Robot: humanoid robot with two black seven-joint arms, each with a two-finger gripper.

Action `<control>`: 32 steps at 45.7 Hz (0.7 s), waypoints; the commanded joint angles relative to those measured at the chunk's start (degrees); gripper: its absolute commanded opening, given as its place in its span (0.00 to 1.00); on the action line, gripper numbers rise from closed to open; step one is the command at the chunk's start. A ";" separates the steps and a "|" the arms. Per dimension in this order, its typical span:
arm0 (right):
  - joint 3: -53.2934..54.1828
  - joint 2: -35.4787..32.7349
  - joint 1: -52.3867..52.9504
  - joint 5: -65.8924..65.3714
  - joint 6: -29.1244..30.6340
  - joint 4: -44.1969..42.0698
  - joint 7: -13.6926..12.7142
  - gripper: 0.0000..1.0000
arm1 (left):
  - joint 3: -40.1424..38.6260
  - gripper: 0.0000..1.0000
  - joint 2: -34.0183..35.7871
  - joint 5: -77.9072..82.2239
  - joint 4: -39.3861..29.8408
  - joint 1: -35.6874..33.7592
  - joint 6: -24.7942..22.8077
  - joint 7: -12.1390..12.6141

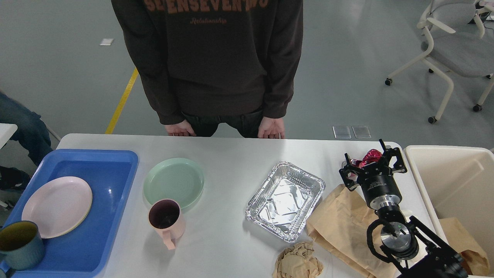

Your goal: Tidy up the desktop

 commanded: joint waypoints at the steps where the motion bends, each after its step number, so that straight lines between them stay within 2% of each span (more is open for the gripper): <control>1: 0.00 -0.01 0.00 0.00 0.00 -0.02 0.02 1.00 | 7.75 0.92 -5.72 -0.19 -8.45 -10.95 0.41 -0.04; 6: 0.00 -0.01 0.00 0.00 0.00 -0.02 0.02 1.00 | 13.91 0.92 -13.45 -3.26 -13.73 -19.31 0.41 0.05; 14: 0.00 -0.09 0.00 0.00 0.00 -0.02 0.02 1.00 | 18.66 0.92 -24.18 -14.60 -21.37 -31.52 0.06 0.05; 25: 0.00 -0.09 0.00 0.00 0.00 -0.02 0.02 1.00 | 19.37 0.88 -38.51 -21.90 -35.35 -47.26 0.15 -0.13; 32: 0.00 -0.09 0.00 0.00 0.00 -0.02 0.02 1.00 | 19.28 0.88 -42.47 -27.96 -41.24 -55.96 -1.52 -0.13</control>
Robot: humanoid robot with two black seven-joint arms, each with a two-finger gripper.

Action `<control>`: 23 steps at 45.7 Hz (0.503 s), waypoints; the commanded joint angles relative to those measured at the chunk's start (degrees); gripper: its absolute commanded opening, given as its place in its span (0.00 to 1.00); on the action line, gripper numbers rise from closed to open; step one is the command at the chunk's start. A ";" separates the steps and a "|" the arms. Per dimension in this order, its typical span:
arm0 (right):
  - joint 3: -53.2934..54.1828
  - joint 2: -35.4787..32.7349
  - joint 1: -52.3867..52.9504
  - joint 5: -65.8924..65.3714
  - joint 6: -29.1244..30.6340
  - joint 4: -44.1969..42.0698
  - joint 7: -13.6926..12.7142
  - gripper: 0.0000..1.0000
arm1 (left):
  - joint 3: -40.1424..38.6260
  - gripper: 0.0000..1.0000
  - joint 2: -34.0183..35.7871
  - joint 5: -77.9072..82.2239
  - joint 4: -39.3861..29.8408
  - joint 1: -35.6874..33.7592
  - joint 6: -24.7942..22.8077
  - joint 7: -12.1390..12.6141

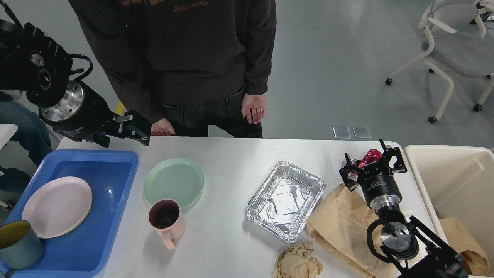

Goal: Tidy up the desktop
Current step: 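Move the left gripper over the pink mug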

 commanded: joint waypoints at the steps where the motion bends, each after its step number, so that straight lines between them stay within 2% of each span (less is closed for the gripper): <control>1: 0.00 -0.04 0.00 0.00 0.00 0.00 0.00 1.00 | 0.06 0.88 -3.17 -4.25 -4.33 -6.96 -2.13 -0.12; 7: 0.00 -0.03 0.00 0.00 0.00 -0.08 0.00 1.00 | 0.06 0.86 -3.61 -4.96 -6.53 -11.45 -5.73 -0.21; 16: 0.00 -0.04 0.00 0.00 0.00 0.00 0.00 1.00 | -0.47 0.85 -4.76 -5.31 -6.53 -8.73 -5.38 -0.38; 23: 0.00 -0.04 0.00 0.00 0.00 0.00 0.00 1.00 | 0.06 0.86 -4.58 -5.84 -6.45 -7.94 -8.10 -0.12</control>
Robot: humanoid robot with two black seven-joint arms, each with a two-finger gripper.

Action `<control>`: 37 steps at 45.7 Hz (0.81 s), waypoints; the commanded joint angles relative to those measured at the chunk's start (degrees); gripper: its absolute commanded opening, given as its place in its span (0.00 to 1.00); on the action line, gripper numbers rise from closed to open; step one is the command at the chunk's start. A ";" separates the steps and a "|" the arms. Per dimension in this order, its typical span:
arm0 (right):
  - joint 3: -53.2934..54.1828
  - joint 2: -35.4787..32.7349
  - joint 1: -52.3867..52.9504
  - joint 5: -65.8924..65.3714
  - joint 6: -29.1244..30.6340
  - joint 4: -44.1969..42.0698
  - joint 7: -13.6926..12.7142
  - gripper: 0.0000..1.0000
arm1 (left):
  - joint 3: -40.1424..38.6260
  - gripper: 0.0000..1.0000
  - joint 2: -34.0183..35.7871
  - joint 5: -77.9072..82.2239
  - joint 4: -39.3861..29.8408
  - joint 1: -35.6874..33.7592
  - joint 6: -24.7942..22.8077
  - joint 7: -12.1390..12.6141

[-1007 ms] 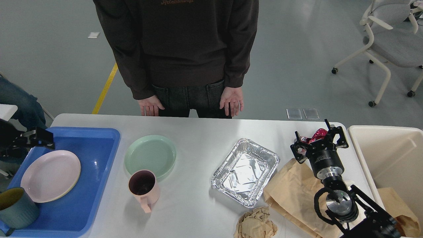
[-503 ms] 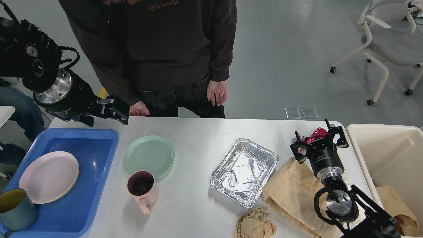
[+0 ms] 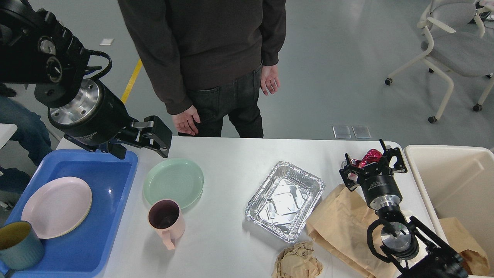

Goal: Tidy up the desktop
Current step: 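Move the left gripper over the pink mug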

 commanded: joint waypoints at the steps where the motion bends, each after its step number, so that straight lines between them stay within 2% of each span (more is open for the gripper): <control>1: 0.00 -0.04 0.00 0.00 0.00 0.05 0.00 1.00 | 0.58 0.86 0.11 -0.30 0.08 0.53 -2.66 0.23; 12: 0.00 -0.04 0.00 0.00 0.00 0.05 0.00 1.00 | 2.96 0.87 -0.76 -0.30 0.17 0.36 -7.42 0.50; 22: 0.00 -0.04 0.00 0.00 0.00 0.05 0.00 1.00 | 3.31 0.87 -1.65 -0.48 0.43 1.93 -6.28 0.50; 32: 0.00 -0.04 0.00 0.00 0.00 0.05 0.00 1.00 | 2.78 0.87 -4.72 -0.66 6.32 14.58 -1.01 -0.03; 37: 0.00 -0.04 0.00 0.00 0.00 0.05 0.00 1.00 | 2.25 0.87 -5.07 -2.85 12.11 24.69 1.98 -0.03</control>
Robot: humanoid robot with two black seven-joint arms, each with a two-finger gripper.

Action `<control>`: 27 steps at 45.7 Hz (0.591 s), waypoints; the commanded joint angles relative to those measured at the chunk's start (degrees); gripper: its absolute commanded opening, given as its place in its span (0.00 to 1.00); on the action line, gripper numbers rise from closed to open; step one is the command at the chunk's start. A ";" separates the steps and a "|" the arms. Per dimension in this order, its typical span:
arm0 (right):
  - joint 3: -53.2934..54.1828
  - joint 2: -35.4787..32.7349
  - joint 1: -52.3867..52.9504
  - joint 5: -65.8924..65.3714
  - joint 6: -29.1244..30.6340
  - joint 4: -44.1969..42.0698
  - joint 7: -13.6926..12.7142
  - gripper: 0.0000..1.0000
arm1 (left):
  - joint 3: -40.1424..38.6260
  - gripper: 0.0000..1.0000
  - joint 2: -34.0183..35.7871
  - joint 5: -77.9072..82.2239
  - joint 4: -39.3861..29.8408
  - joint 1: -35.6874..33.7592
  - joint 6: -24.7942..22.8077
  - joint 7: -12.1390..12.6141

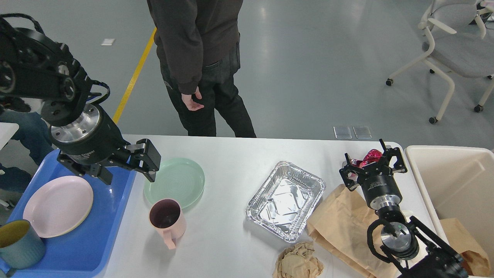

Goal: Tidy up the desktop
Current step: 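Move the left gripper over the pink mug, then close the left gripper on the pink mug's rim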

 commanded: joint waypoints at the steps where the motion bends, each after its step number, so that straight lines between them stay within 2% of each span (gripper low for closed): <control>1: 0.00 -0.02 0.00 0.00 0.00 -0.01 -0.06 1.00 | -0.52 0.87 -0.53 -2.57 5.91 10.30 2.90 0.07; 11: 0.00 -0.02 0.00 0.00 0.00 -0.01 0.02 1.00 | -2.81 0.86 -0.53 -5.39 14.09 24.90 6.33 0.33; 22: 0.00 -0.02 0.00 0.00 0.00 -0.01 0.02 1.00 | -2.99 0.86 -0.26 -6.09 19.19 34.30 13.80 0.33; 27: 0.00 -0.02 0.00 0.00 0.00 -0.01 0.02 1.00 | -4.65 0.86 -0.53 -6.00 20.51 37.47 15.74 0.42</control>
